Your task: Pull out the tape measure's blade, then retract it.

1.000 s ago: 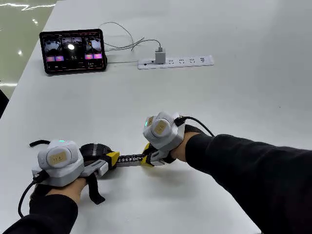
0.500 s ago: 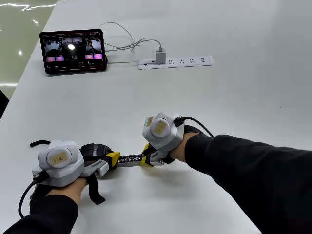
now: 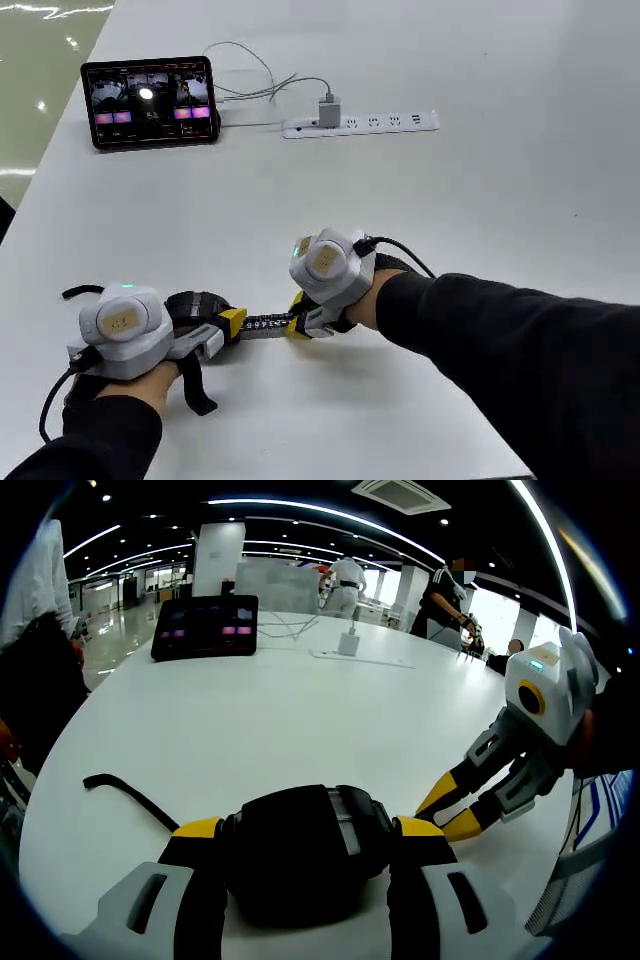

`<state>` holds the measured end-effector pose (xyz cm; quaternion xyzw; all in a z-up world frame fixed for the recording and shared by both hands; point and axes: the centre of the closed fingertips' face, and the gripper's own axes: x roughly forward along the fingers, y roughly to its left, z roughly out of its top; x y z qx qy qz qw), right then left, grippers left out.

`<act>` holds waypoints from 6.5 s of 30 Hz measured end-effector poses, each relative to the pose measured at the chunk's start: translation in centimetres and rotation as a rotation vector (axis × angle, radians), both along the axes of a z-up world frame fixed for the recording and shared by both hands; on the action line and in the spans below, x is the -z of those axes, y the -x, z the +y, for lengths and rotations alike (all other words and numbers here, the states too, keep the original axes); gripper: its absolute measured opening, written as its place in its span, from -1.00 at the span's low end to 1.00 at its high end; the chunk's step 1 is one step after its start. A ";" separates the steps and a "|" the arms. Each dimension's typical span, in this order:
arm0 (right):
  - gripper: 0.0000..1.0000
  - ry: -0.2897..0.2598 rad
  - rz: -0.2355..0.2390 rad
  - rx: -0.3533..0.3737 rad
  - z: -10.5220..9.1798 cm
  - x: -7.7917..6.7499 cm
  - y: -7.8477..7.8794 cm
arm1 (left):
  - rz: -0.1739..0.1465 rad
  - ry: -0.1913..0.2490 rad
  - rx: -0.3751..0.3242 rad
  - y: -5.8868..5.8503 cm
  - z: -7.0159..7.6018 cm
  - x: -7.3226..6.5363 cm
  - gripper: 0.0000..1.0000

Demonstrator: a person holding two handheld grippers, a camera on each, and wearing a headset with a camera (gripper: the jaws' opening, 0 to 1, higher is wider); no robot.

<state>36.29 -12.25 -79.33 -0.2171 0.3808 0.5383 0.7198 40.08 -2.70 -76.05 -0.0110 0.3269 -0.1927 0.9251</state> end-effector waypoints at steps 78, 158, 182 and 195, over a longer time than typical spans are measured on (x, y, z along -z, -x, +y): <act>-0.81 -0.062 0.008 0.016 2.9 -0.1 -0.3 | 0.012 0.024 -0.005 -0.1 0.3 0.0 0.20; -0.73 -0.045 -0.046 -0.042 5.7 -0.1 -0.7 | -0.013 0.019 0.002 -0.1 0.1 -0.4 0.25; -0.36 -0.079 -0.112 0.096 2.9 -3.1 -1.6 | -0.031 0.055 0.039 -0.2 -0.6 -2.4 0.63; -0.09 -0.123 -0.129 0.202 -1.5 -4.3 -0.2 | 0.025 0.077 0.162 1.7 -1.6 -1.7 0.99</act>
